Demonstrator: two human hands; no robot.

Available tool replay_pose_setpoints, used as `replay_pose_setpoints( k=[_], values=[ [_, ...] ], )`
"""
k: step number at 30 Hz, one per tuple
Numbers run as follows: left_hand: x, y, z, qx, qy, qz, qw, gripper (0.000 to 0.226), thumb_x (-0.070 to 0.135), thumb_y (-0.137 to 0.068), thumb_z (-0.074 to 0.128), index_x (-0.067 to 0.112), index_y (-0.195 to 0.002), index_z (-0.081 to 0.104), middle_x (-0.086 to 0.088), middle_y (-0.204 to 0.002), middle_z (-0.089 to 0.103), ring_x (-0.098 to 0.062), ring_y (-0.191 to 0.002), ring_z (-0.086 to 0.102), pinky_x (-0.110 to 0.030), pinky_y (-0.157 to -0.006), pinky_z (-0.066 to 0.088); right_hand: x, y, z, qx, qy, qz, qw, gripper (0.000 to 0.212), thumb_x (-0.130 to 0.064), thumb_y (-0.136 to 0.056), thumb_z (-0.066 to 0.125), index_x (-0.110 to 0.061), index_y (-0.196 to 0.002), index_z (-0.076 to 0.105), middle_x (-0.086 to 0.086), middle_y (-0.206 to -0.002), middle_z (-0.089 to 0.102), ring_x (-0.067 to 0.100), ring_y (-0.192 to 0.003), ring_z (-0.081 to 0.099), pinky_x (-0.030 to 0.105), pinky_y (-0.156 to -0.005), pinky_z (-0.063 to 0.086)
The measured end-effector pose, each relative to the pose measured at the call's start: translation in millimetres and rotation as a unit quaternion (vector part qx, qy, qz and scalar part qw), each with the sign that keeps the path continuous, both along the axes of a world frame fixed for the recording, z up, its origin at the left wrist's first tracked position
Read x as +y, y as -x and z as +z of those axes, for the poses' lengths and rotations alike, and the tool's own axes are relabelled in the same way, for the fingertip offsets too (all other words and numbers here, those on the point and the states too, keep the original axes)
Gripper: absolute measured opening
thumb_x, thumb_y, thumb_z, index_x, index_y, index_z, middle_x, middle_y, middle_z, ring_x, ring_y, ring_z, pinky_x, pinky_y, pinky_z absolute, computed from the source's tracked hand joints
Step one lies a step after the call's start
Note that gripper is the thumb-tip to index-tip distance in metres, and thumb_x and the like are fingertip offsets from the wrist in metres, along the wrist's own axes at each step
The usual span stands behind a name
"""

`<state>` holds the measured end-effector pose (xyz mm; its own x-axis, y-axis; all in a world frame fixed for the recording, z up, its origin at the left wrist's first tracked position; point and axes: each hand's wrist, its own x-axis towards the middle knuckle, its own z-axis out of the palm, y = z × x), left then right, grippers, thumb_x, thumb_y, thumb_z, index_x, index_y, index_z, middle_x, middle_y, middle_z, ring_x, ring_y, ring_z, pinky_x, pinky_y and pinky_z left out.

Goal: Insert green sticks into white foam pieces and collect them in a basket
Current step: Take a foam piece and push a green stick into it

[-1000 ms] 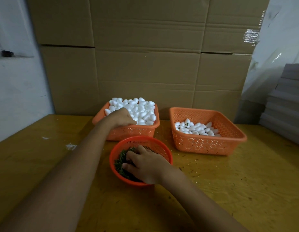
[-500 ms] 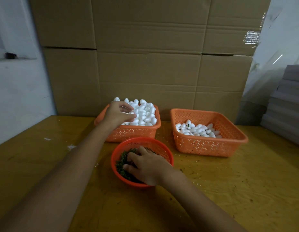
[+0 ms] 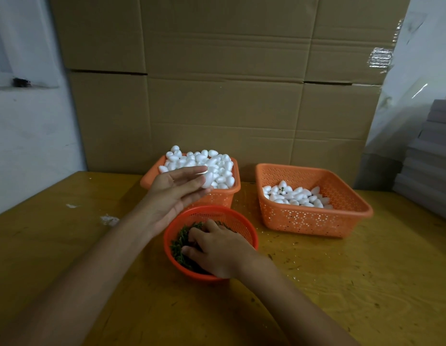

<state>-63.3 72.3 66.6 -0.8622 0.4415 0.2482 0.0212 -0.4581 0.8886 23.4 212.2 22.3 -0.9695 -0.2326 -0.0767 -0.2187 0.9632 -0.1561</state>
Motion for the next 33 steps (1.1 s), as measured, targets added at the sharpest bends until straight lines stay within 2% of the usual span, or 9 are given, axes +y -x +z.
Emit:
replay_pose_setpoints(
  k=[5,10,15,25,33],
  values=[
    [0.2,-15.4,-9.2,0.005,-0.027,-0.050,0.998,0.027,0.004,-0.092,0.068,0.005,-0.118,0.076,-0.021,-0.131,0.071,-0.040,-0.116,0.072,-0.030,-0.089,0.061,-0.1,0.7,-1.0,0.001,-0.003,-0.001,1.000,0.047,-0.059,-0.109,0.034,-0.025,-0.139,0.046,0.010,-0.130,0.044,0.037,-0.116,0.053,0.046,-0.086,0.044],
    [-1.0,-23.7,-12.2,0.006,-0.027,-0.108,0.994,0.023,0.004,-0.097,0.064,0.008,-0.116,0.077,-0.026,-0.129,0.070,-0.041,-0.123,0.068,-0.031,-0.093,0.060,-0.2,1.9,-3.7,0.007,-0.005,-0.001,1.000,0.047,-0.058,-0.109,0.035,-0.024,-0.139,0.047,0.011,-0.130,0.045,0.036,-0.115,0.054,0.047,-0.087,0.046],
    [4.3,-26.0,-14.7,-0.026,-0.062,-0.130,0.989,0.027,0.002,-0.099,0.060,0.006,-0.124,0.068,-0.025,-0.134,0.068,-0.044,-0.127,0.065,-0.031,-0.093,0.060,0.6,1.9,-5.1,0.010,-0.006,-0.004,1.000,0.049,-0.059,-0.108,0.035,-0.024,-0.142,0.046,0.011,-0.131,0.045,0.037,-0.118,0.054,0.050,-0.090,0.050],
    [0.8,-27.3,-15.4,-0.049,-0.083,-0.142,0.985,0.021,0.001,-0.096,0.062,0.009,-0.110,0.075,-0.023,-0.128,0.070,-0.044,-0.128,0.063,-0.031,-0.092,0.061,-0.9,-1.0,-3.1,0.006,-0.010,-0.005,1.000,0.050,-0.058,-0.109,0.036,-0.025,-0.145,0.045,0.010,-0.131,0.045,0.035,-0.117,0.054,0.044,-0.085,0.045],
    [-0.5,-31.5,-11.1,-0.040,-0.070,-0.148,0.986,0.016,0.004,-0.086,0.071,0.011,-0.100,0.076,-0.024,-0.125,0.071,-0.042,-0.128,0.064,-0.033,-0.093,0.060,-1.5,-5.0,1.5,0.007,-0.011,-0.006,1.000,0.050,-0.057,-0.109,0.036,-0.024,-0.146,0.044,0.012,-0.134,0.046,0.034,-0.120,0.053,0.048,-0.090,0.049]
  ],
)
